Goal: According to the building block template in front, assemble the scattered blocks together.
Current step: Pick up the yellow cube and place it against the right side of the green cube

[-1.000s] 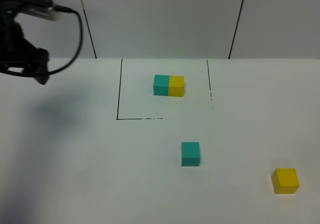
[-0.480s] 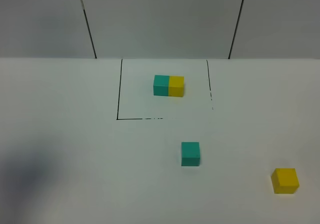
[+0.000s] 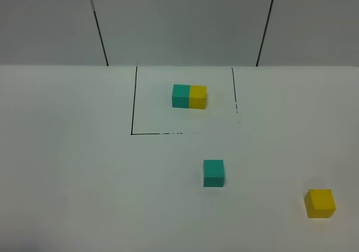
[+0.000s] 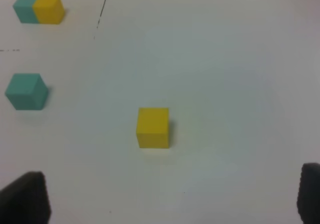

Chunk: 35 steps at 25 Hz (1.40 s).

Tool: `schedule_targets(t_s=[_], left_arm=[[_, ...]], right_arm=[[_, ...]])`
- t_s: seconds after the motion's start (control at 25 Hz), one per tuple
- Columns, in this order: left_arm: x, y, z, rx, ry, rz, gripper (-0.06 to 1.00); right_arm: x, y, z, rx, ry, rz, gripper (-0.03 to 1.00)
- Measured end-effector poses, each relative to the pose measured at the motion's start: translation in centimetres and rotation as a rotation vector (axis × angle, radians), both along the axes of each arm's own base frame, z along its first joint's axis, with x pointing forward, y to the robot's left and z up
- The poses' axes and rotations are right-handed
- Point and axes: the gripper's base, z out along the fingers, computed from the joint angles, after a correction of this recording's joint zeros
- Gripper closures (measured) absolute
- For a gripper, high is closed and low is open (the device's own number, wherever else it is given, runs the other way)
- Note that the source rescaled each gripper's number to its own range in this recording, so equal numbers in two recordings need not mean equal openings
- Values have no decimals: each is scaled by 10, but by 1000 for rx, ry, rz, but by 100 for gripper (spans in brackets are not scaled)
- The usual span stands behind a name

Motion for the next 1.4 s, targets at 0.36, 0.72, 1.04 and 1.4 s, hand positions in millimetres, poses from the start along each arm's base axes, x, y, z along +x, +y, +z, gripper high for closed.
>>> schedule_targets(t_s=[0.36, 0.72, 1.04, 1.4], left_arm=[[-49, -5, -33, 5, -69, -9, 11], [-71, -7, -37, 7, -143, -47, 21], [-72, -8, -52, -5, -139, -52, 22], [-67, -8, -63, -27, -106, -44, 22]], right_arm=[[0, 0, 0, 0, 0, 0, -3], [0, 0, 0, 0, 0, 0, -3], [0, 0, 0, 0, 0, 0, -3], [0, 0, 0, 0, 0, 0, -3]])
